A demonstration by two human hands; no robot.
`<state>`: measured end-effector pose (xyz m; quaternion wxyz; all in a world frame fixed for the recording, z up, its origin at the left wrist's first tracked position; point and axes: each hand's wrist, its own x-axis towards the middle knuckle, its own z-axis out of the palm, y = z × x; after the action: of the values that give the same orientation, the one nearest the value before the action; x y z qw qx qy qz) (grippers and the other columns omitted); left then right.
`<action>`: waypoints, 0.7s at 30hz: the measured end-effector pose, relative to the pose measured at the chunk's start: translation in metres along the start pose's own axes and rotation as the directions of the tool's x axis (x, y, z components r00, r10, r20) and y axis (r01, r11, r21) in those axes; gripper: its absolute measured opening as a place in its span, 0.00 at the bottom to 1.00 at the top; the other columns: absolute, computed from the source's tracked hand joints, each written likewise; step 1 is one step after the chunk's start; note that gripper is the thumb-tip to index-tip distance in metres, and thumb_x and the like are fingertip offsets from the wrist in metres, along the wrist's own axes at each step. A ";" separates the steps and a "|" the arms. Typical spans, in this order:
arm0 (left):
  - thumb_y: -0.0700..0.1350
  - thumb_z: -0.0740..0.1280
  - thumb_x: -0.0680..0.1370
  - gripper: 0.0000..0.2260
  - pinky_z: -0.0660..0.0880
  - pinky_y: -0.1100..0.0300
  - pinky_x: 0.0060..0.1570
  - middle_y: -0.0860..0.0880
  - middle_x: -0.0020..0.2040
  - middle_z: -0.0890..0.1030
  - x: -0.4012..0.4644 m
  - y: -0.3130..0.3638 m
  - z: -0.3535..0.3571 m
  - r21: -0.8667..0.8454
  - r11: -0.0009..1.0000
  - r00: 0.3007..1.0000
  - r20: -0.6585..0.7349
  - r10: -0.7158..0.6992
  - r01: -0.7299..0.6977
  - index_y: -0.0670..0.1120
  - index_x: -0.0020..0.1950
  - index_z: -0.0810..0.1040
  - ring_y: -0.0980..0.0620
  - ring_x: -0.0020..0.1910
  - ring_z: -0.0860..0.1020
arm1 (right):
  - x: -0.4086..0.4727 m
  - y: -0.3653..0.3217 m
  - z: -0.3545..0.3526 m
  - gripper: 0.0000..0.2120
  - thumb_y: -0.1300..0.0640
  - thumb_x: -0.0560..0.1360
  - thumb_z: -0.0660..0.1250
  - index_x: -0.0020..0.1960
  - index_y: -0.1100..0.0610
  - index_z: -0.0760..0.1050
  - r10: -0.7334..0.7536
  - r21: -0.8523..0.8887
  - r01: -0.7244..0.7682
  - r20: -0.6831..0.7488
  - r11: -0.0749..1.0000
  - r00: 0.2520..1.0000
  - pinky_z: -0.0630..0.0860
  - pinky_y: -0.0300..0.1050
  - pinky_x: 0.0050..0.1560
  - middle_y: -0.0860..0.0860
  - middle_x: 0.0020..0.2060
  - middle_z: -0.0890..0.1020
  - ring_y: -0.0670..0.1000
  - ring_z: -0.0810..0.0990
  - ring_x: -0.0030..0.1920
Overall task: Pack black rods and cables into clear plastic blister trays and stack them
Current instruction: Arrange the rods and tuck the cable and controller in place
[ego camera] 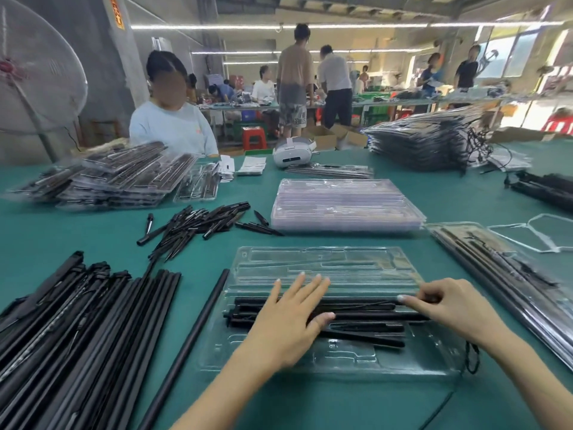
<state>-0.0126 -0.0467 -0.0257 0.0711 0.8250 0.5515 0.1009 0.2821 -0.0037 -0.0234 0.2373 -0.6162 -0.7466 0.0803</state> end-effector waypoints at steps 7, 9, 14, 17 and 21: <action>0.63 0.42 0.80 0.18 0.31 0.47 0.71 0.66 0.73 0.37 -0.003 -0.026 0.019 0.042 0.999 0.994 0.106 -0.030 0.026 0.76 0.67 0.38 0.63 0.71 0.32 | -0.006 0.000 -0.011 0.28 0.28 0.66 0.63 0.25 0.52 0.65 0.007 -0.021 -0.003 0.215 1.000 0.977 0.59 0.41 0.29 0.46 0.19 0.65 0.46 0.63 0.24; 0.64 0.40 0.79 0.18 0.30 0.47 0.71 0.65 0.73 0.36 -0.002 -0.029 0.020 0.058 0.998 0.994 0.104 -0.014 0.008 0.76 0.66 0.36 0.63 0.70 0.31 | -0.012 -0.003 -0.011 0.29 0.28 0.66 0.63 0.25 0.52 0.65 0.050 -0.086 -0.028 0.260 0.996 0.964 0.59 0.39 0.28 0.45 0.19 0.67 0.45 0.64 0.24; 0.64 0.39 0.78 0.18 0.29 0.50 0.70 0.66 0.73 0.35 -0.003 -0.033 0.019 0.049 0.999 0.995 0.102 0.002 -0.007 0.76 0.65 0.34 0.62 0.72 0.32 | -0.016 -0.020 -0.001 0.28 0.29 0.69 0.62 0.26 0.52 0.67 0.148 -0.298 -0.115 0.088 0.948 0.985 0.63 0.38 0.27 0.45 0.23 0.74 0.43 0.74 0.29; 0.63 0.40 0.79 0.18 0.28 0.50 0.70 0.66 0.72 0.34 -0.005 -0.030 0.017 0.047 0.999 0.996 0.091 -0.014 0.010 0.75 0.65 0.35 0.61 0.73 0.33 | -0.021 -0.020 -0.003 0.26 0.28 0.68 0.62 0.28 0.50 0.68 0.169 -0.317 -0.153 0.022 0.936 0.985 0.64 0.39 0.30 0.44 0.28 0.75 0.44 0.76 0.35; 0.59 0.44 0.82 0.20 0.27 0.43 0.69 0.64 0.73 0.32 -0.011 -0.012 0.006 -0.015 0.997 0.994 0.070 -0.080 0.081 0.70 0.69 0.35 0.59 0.73 0.30 | -0.026 -0.012 -0.009 0.19 0.29 0.71 0.59 0.56 0.39 0.67 0.106 -0.445 -0.106 -0.026 0.889 0.994 0.65 0.46 0.56 0.42 0.54 0.71 0.47 0.68 0.60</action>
<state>-0.0262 -0.0524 -0.0350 0.1016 0.8045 0.5806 0.0741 0.2791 -0.0331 -0.0169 0.0856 -0.6940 -0.7104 -0.0803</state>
